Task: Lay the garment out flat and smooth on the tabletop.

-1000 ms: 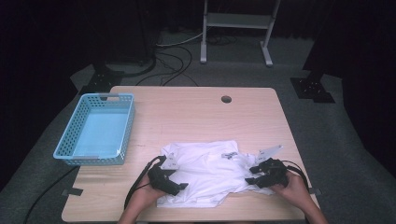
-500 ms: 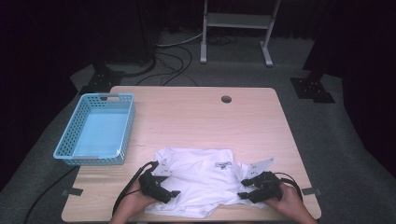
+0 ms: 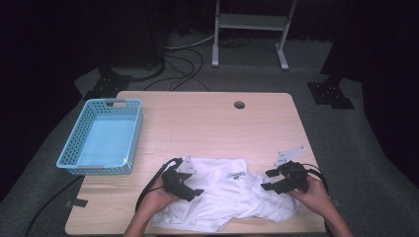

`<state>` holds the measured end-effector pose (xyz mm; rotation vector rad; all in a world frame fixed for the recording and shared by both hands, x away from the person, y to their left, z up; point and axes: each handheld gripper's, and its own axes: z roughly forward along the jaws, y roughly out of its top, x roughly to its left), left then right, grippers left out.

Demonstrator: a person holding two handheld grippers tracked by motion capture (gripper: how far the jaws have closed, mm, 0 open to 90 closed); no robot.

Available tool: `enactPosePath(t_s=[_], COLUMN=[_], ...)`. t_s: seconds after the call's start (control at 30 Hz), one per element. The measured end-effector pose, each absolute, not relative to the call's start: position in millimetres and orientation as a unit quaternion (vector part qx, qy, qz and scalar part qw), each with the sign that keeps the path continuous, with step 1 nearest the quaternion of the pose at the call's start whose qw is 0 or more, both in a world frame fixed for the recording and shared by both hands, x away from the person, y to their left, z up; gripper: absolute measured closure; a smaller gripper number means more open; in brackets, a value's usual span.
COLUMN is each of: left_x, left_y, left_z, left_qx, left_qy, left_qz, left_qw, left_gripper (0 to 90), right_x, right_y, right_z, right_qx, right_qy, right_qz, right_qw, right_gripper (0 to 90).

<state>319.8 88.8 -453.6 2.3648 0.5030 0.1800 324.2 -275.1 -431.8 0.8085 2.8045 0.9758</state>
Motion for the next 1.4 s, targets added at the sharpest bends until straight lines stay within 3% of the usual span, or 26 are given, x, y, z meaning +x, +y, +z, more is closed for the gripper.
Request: enactPosePath(t_s=[0.23,0.4,0.6,0.7,0.93,1.1,1.2,1.27,1.4], left_x=[335.4,338.2,333.1,326.9,308.2,310.6,313.3,314.3,315.2], left_y=[76.4,74.3,75.8,76.5,76.1,73.1,68.1,65.6,65.1], left_z=[-463.2,-465.0,-463.7,-463.7,-460.9,-459.6,-458.9,-458.4,-457.4], left_qx=[0.915,0.915,0.915,0.917,0.926,0.924,0.922,0.924,0.924], left_qy=[0.194,0.197,0.205,0.199,0.174,0.181,0.177,0.171,0.174], left_qz=[0.045,0.039,0.035,0.032,0.023,0.049,0.058,0.058,0.058], left_qw=[0.350,0.351,0.344,0.344,0.334,0.334,0.338,0.337,0.335], left_gripper=[41.3,54.0,70.7,75.3,78.5,63.3,60.5,62.8,76.4], right_x=[341.2,342.8,333.8,325.7,306.5,309.6,312.0,312.6,312.0], right_y=[-279.5,-277.5,-273.6,-271.8,-270.9,-276.5,-274.8,-273.2,-274.9], right_z=[-440.5,-451.0,-457.0,-457.2,-455.3,-448.9,-449.5,-450.8,-446.5], right_qx=[0.271,0.274,0.268,0.259,0.239,0.252,0.255,0.254,0.254], right_qy=[0.909,0.913,0.919,0.922,0.927,0.918,0.917,0.918,0.915], right_qz=[0.315,0.303,0.290,0.286,0.290,0.305,0.307,0.303,0.313], right_qw=[0.007,-0.005,0.009,0.013,0.003,0.015,0.016,0.014,0.025], right_gripper=[47.1,54.1,76.5,81.5,84.1,81.9,82.3,83.9,87.4])
